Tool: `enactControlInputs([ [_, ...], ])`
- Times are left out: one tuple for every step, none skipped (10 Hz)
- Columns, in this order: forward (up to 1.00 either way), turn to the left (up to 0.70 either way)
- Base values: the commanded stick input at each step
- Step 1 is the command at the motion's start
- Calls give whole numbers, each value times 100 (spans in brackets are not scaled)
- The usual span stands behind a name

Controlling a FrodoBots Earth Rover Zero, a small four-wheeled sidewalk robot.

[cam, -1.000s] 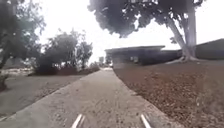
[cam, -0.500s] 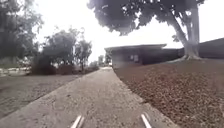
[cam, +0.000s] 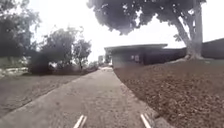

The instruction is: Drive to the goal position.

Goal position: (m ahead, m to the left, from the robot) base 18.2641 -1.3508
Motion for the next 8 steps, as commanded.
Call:
enactControlInputs([
  [98,0],
  [100,0],
  [100,0],
  [100,0],
  [100,0],
  [100,0],
  [100,0],
  [100,0],
])
